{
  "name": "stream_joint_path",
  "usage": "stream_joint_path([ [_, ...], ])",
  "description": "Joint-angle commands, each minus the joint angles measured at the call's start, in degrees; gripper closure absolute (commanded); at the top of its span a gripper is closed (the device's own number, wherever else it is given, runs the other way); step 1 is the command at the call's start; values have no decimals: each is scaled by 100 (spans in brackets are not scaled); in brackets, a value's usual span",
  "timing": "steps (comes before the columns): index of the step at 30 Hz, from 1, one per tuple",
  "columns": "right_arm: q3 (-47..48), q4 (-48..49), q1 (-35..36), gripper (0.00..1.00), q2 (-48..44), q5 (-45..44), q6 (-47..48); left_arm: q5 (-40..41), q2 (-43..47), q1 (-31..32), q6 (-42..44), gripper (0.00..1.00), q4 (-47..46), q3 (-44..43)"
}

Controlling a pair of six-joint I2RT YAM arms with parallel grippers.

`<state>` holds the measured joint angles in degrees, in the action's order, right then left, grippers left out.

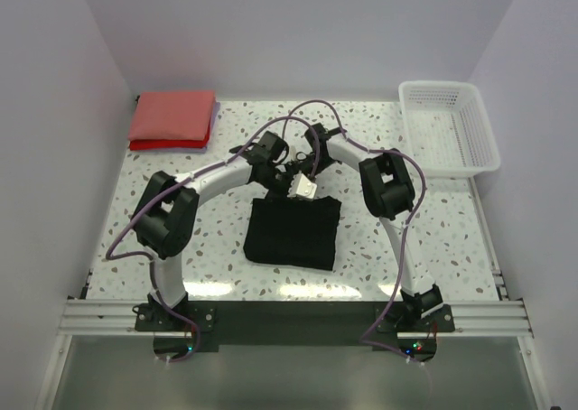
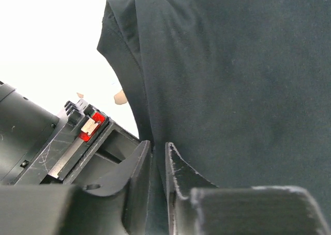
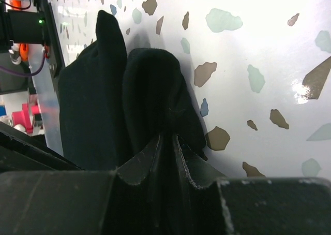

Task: Fold and stack the t-shirts
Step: Fold the tshirt

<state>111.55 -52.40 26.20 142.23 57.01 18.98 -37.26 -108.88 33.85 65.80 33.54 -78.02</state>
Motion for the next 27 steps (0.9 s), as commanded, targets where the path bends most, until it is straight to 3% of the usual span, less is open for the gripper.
stream_joint_path([
  [1,-28,-121,17,82,138,-358,273,-168,51,17,187,73,-190,15],
  [7,-107,-139,17,82,94,-393,352,-45,-142,-1,161,61,-76,-90],
  [14,-195,-104,17,82,50,-419,387,-45,-353,-53,231,64,153,-170],
  [17,-195,-95,26,82,41,-437,387,-62,-415,-62,240,72,162,-187],
  [18,-203,-95,17,82,41,-437,378,-80,-415,-62,240,84,127,-187],
  [21,-204,-95,17,82,50,-437,369,-246,-310,-71,293,98,100,-187],
  [27,-247,-42,8,82,50,-446,361,-352,95,-36,531,100,-57,-82],
])
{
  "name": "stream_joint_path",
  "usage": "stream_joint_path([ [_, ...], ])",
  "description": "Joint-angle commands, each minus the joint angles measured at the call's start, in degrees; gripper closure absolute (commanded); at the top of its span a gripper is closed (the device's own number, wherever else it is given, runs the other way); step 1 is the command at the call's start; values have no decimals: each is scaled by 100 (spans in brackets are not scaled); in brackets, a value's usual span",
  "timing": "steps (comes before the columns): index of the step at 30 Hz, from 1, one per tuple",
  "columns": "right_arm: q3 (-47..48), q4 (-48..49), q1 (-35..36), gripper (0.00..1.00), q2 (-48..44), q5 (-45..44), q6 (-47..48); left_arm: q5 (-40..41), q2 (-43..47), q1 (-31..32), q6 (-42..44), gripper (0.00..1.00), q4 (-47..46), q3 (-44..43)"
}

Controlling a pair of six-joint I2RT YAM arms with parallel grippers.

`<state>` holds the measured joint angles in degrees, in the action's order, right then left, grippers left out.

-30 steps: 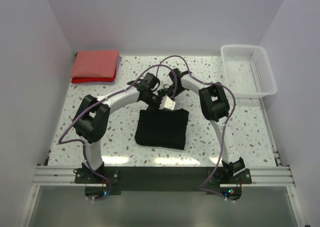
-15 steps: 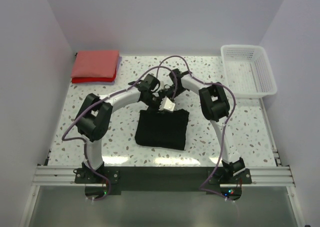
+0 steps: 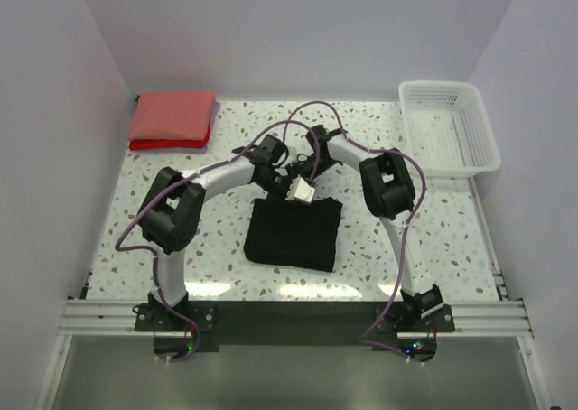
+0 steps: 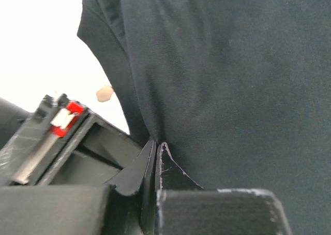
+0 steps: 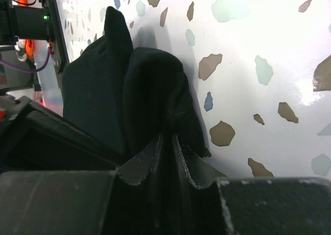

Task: Fold and stack the t-shirts
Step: Fold the tshirt

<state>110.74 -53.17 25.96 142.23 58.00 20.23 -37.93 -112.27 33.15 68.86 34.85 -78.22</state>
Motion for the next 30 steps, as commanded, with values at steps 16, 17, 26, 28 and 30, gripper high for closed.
stream_joint_path([
  [16,-263,122,94,83,15,-412,192,58,732,34,102,100,-1278,7],
  [17,-272,122,94,83,15,-421,192,93,837,34,58,100,-1618,173],
  [26,-168,35,94,82,-3,-368,183,278,944,-1,57,100,-2185,606],
  [28,-9,-122,94,81,-11,-438,262,199,909,-1,180,100,-2018,614],
  [30,368,-447,94,81,-29,-622,515,172,865,-1,242,100,-1894,711],
])
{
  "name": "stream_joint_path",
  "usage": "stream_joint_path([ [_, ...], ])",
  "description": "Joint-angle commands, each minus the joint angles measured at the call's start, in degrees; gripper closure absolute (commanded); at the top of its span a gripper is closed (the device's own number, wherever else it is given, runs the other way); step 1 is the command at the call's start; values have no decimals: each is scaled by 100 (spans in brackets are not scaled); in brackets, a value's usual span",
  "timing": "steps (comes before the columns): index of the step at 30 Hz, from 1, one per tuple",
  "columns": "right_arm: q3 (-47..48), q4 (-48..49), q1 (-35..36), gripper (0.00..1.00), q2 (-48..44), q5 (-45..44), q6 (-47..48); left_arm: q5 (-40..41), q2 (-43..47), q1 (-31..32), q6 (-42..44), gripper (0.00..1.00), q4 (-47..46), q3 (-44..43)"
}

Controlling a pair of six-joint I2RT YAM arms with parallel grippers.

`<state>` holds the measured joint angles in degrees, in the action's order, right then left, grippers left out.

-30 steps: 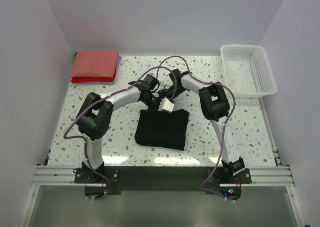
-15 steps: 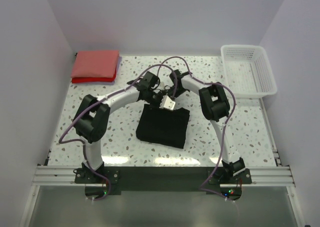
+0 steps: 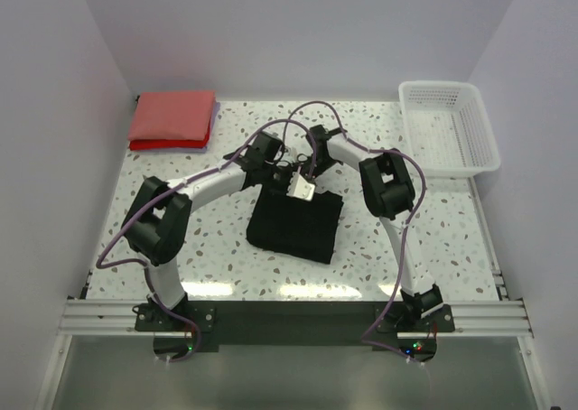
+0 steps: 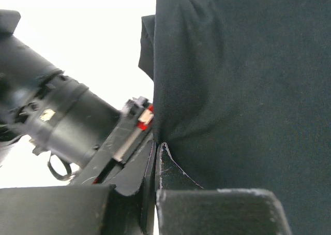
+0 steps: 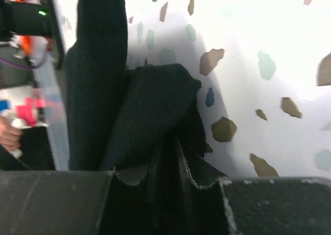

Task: Fold and stack the t-shirts
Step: Fold the tshirt

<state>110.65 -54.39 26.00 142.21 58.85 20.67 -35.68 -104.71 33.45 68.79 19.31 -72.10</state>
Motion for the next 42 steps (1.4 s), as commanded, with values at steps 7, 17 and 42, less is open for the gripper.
stream_joint_path([
  [7,862,-792,81,76,-439,-910,755,-88,371,-23,362,100,-778,660],
  [17,1133,-1406,54,76,-458,-937,913,281,1127,126,846,100,-2510,2252],
  [42,817,-2392,265,82,614,-225,1273,536,2147,487,1338,100,-4118,3693],
])
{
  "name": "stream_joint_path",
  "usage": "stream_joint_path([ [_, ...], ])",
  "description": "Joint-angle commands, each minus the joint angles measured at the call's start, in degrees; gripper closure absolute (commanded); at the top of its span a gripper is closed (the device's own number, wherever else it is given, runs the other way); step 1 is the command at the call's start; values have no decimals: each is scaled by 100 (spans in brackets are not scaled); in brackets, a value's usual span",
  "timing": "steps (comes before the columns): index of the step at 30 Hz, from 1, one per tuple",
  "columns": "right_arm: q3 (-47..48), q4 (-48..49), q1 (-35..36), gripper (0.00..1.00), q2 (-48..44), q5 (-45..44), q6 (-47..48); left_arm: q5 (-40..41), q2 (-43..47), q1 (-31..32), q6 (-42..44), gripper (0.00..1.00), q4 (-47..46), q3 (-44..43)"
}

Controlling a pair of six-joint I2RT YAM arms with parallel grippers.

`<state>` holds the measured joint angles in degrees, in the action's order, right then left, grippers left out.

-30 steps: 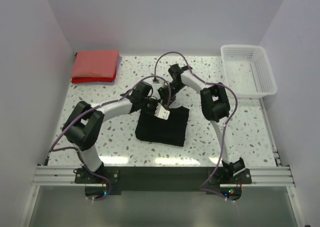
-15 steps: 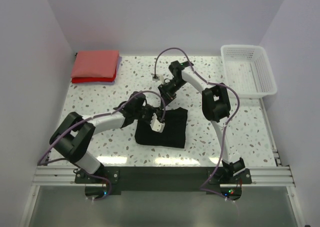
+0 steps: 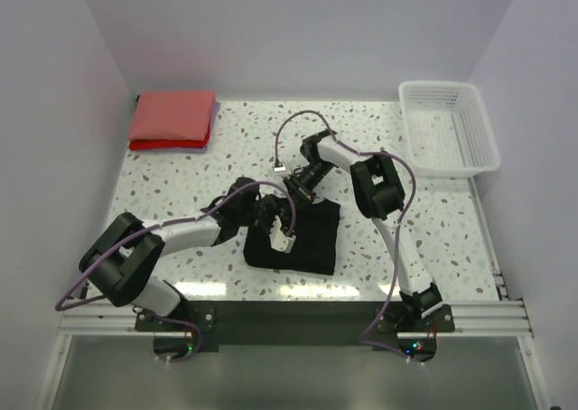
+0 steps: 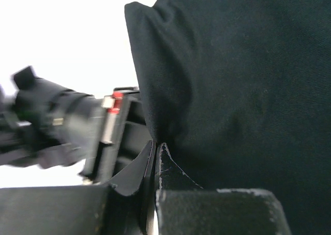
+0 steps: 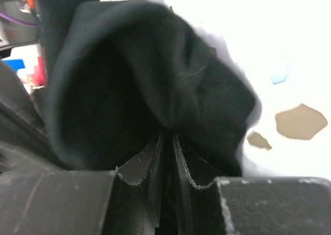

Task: Fold and stack the t-shirts
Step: Fold the tshirt

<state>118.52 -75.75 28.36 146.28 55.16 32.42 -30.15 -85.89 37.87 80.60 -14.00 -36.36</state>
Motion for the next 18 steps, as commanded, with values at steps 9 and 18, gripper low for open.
stream_joint_path([
  [9,-48,-424,73,83,428,153,352,343,55,63,35,100,-1526,-2],
  [18,75,-625,91,83,516,206,572,528,-349,63,-62,100,-1843,-328],
])
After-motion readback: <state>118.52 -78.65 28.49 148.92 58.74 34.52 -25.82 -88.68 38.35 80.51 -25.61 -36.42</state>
